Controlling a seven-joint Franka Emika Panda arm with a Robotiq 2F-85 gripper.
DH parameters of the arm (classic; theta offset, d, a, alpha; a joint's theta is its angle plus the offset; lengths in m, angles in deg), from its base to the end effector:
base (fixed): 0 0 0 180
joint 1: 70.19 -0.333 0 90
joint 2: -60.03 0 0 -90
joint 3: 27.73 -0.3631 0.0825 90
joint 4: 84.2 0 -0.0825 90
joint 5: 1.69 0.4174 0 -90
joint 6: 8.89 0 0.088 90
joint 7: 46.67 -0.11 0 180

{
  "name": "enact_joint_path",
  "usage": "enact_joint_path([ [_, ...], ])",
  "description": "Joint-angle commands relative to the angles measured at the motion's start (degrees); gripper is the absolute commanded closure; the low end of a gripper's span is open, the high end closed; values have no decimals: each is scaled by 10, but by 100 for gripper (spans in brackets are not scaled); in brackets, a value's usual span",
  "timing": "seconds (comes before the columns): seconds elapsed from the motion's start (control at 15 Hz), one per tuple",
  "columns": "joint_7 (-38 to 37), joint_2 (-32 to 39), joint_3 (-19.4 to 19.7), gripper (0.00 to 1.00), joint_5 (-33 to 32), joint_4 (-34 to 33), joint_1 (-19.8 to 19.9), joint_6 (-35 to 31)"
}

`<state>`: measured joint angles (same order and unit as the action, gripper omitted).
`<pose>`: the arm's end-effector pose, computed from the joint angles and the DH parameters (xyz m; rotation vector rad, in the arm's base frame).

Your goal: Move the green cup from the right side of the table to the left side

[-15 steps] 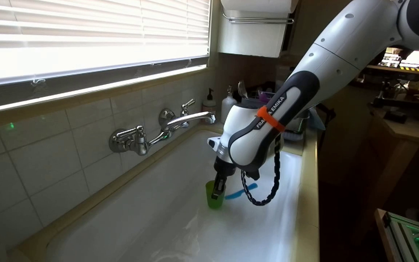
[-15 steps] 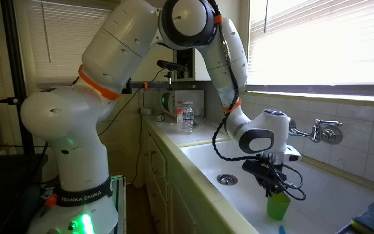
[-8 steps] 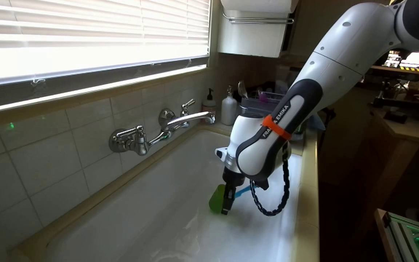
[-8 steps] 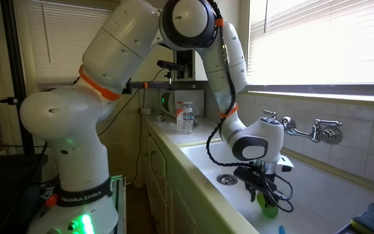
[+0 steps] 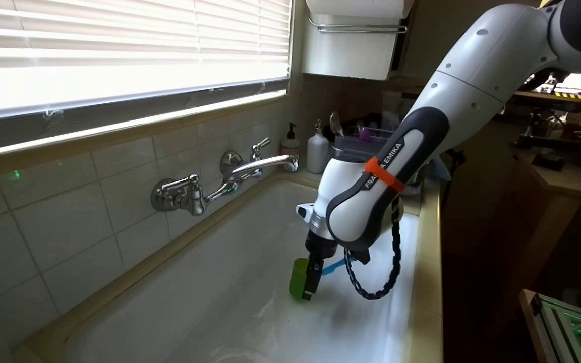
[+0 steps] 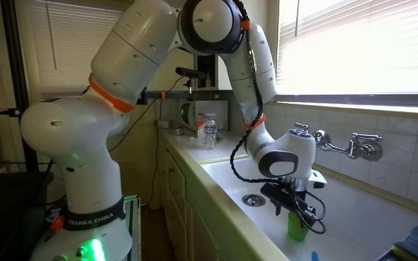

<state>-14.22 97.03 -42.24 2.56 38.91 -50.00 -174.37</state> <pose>0.6027 -0.0615 0.1188 -2.9630 -0.5066 -0.2380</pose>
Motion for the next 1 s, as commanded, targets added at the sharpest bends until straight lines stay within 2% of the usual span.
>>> enact_joint_path([
  [0.0,2,1,-23,0,0,6,20,-14],
  [0.93,15,-11,-68,0,-3,19,60,-43],
])
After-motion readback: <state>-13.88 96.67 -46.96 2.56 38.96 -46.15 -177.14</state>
